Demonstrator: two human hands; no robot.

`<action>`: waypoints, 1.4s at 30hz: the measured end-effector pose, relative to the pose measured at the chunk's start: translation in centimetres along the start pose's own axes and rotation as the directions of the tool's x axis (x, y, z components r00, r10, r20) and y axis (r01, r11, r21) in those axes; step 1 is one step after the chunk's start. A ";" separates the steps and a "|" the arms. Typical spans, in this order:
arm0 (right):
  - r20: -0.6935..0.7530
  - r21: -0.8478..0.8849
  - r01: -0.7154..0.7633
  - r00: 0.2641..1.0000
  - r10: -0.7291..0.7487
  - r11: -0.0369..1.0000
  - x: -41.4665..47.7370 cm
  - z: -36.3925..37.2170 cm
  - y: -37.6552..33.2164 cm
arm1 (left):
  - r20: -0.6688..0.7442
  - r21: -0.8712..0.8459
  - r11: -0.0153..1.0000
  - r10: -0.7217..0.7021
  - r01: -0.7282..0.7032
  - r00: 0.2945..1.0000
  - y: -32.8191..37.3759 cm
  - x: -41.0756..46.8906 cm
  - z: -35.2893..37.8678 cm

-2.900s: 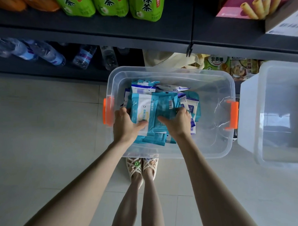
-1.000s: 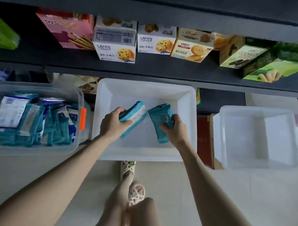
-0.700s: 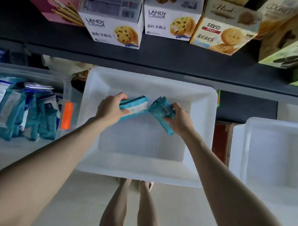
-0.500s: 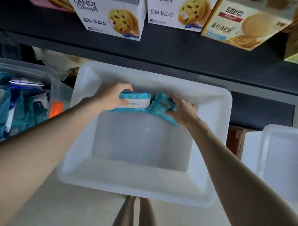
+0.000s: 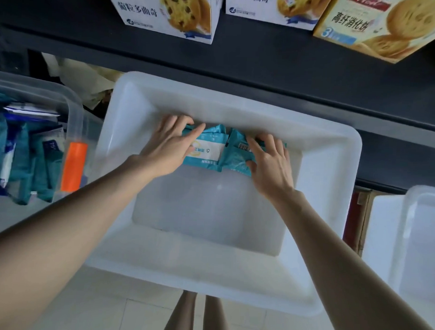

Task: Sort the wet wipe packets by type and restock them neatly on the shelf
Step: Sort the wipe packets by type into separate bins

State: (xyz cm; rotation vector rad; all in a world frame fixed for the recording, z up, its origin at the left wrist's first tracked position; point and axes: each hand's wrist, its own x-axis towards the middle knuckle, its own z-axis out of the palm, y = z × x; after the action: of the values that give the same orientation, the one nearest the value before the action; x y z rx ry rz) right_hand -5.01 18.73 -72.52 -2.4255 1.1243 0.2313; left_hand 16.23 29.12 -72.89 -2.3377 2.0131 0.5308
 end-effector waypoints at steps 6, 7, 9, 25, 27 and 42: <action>0.107 -0.071 -0.003 0.994 0.011 0.997 -0.5 -1.1 -0.7 | 0.140 -0.003 0.999 -0.035 0.036 0.990 0.7 0.0 -1.2; 0.121 -0.065 -0.019 0.992 0.027 0.998 -0.9 -1.6 -1.1 | 0.121 0.002 0.999 -0.032 0.033 0.992 0.9 -0.4 -1.6; 0.143 -0.006 -0.055 0.988 0.056 0.998 -1.9 -3.3 -2.2 | 0.073 -0.011 0.998 -0.058 0.059 0.996 1.7 -1.6 -3.3; -0.057 0.232 0.073 0.997 -0.061 0.970 -10.1 -19.0 -24.7 | -0.279 -0.401 0.898 -0.306 0.180 0.910 0.0 -20.3 -25.2; -0.059 0.234 0.099 0.994 -0.088 0.967 -10.9 -18.5 -28.6 | -0.284 -0.419 0.884 -0.347 0.210 0.894 -2.7 -23.2 -25.9; 0.064 0.426 -0.153 0.988 0.139 0.892 -6.9 -3.1 -51.1 | -0.065 -0.579 0.724 -0.500 0.375 0.864 -27.9 -36.0 -21.0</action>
State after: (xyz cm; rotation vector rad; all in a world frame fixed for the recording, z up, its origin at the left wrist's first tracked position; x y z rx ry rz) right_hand 28.99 50.78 -50.58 -1.9443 1.2005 0.0569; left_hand 44.04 63.74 -49.59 -3.2122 1.3716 0.9612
